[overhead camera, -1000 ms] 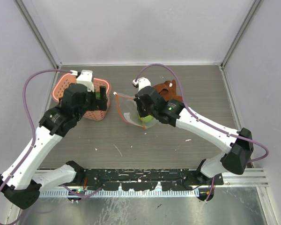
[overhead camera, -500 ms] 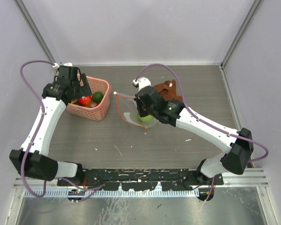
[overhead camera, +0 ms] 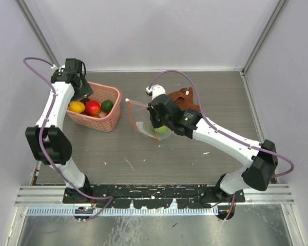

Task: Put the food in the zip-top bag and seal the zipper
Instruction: Pick up the fake fruit from the bin.

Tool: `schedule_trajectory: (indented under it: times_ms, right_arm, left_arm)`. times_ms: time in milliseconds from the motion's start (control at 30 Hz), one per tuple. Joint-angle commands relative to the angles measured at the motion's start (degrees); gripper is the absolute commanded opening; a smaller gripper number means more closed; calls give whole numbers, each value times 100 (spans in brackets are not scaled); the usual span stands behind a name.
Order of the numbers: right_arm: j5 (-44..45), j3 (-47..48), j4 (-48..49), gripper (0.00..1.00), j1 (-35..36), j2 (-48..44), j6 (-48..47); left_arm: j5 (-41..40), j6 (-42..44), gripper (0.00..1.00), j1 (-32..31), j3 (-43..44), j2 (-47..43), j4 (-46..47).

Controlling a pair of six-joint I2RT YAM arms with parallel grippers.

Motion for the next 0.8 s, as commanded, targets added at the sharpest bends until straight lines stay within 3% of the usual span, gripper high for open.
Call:
schedule_trajectory:
  times_ms: [0, 267, 767]
  right_arm:
    - [-42, -6, 345, 0, -24, -210, -23]
    - [-130, -15, 411, 0, -59, -115, -71]
    - [-229, -159, 472, 0, -152, -70, -111]
  left_arm:
    - [-463, -385, 98, 125, 368, 492, -127]
    - [-895, -721, 100, 213, 692, 1293, -198]
    - [-447, -931, 93, 562, 53, 1783, 884]
